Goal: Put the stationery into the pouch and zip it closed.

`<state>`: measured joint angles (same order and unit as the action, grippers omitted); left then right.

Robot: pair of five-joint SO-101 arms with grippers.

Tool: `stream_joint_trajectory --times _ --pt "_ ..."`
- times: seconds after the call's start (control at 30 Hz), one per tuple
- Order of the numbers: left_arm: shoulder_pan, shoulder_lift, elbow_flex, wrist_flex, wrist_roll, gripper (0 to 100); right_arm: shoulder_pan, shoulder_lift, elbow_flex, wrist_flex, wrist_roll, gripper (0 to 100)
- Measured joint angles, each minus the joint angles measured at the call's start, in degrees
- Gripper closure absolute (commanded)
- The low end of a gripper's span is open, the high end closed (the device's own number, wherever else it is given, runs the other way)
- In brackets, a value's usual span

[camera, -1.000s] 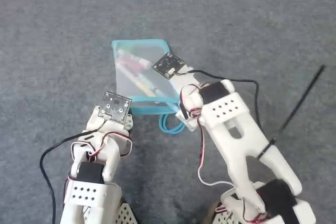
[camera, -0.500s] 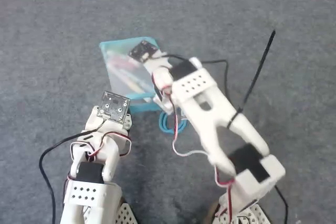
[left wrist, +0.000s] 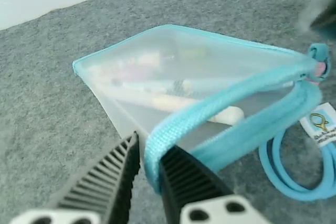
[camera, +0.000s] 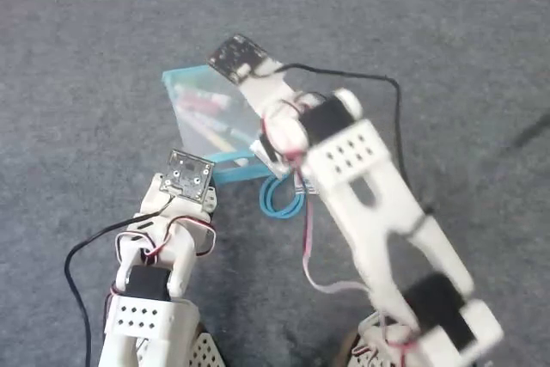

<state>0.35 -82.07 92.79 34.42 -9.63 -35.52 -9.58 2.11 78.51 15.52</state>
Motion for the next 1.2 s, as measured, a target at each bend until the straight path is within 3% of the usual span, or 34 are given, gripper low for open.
stream_joint_trajectory --times 0.27,0.37,0.57,0.73,1.2 --pt "0.0 0.0 0.0 0.0 0.0 99 0.3 -10.3 24.8 -13.5 0.0 99.2" --pt "0.0 0.0 0.0 0.0 0.0 99 3.4 -9.2 25.4 -16.6 0.0 97.4" --pt "0.0 0.0 0.0 0.0 0.0 99 10.8 -0.6 24.7 -17.7 1.1 81.9" --pt "0.0 0.0 0.0 0.0 0.0 99 9.7 0.7 25.2 -20.0 1.4 81.8" --pt "0.0 0.0 0.0 0.0 0.0 99 7.8 10.0 30.2 -42.5 0.0 81.7"
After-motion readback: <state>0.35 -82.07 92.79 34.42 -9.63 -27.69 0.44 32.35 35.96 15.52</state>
